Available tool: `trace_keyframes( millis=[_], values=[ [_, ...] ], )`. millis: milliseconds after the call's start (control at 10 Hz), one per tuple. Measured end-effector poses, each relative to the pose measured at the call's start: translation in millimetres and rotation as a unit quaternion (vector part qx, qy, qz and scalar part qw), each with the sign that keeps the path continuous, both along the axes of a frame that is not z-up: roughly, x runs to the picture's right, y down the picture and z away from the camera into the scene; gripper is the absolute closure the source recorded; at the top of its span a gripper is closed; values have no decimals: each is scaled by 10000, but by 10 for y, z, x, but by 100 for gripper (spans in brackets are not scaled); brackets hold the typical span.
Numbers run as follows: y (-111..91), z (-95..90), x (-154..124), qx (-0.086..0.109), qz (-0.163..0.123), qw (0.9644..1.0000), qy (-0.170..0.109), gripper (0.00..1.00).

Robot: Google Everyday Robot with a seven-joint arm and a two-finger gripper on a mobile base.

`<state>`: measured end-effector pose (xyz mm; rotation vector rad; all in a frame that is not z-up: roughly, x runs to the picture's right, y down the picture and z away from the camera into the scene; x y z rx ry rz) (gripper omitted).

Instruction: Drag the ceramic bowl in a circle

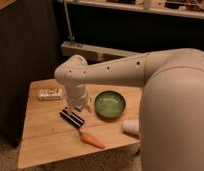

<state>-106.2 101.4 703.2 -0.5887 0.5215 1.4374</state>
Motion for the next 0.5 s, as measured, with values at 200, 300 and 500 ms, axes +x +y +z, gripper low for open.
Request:
trace_keyframes(
  millis=[200,300,500],
  values=[
    [0,0,0,0,0,10000,0,35],
    [0,0,5,-1,0,10000,-2,35],
    [-76,-15,135,187,134,9995,-217,35]
  ],
)
